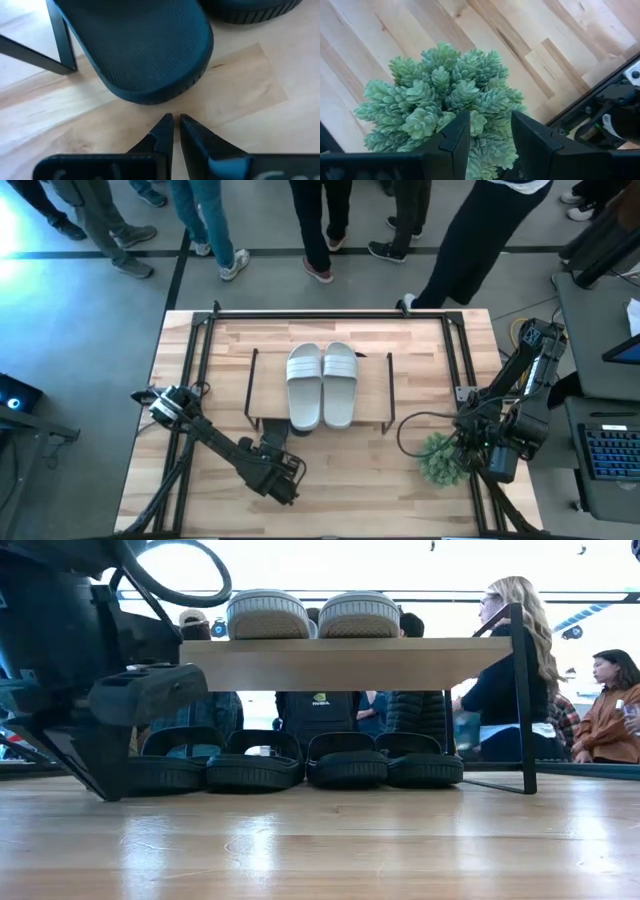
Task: Pick and place slides into the shelf
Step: Adjust the slides on the shelf
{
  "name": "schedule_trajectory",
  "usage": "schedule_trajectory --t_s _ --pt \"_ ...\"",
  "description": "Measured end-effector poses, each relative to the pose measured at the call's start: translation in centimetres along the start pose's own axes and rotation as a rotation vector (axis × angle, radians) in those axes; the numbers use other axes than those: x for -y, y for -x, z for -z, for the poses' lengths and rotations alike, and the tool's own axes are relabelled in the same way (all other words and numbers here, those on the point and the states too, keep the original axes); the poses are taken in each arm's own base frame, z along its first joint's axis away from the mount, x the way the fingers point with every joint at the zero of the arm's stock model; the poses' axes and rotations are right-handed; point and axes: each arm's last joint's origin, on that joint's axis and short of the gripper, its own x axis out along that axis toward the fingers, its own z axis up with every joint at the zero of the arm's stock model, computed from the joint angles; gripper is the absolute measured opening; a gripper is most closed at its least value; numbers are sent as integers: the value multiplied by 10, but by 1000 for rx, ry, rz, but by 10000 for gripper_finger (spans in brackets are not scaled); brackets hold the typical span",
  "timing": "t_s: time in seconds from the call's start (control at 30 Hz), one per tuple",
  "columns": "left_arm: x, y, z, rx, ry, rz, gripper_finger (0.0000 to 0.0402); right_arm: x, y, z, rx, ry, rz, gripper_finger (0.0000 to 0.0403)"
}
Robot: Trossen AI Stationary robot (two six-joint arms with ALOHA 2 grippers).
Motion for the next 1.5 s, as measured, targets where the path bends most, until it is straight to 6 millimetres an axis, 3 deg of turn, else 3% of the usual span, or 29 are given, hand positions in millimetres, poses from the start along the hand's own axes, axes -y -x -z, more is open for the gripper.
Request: schedule_trajectory --t_s 0.83,1.13,1.5 --pt "-4 -13 -14 104 -13 -26 17 3 0 -1 23 13 25 134" --pt "8 23 -16 74 3 103 17 1 0 -1 19 -2 11 134" --pt "22 72 9 13 -53 299 17 -15 -5 3 32 -65 -77 132"
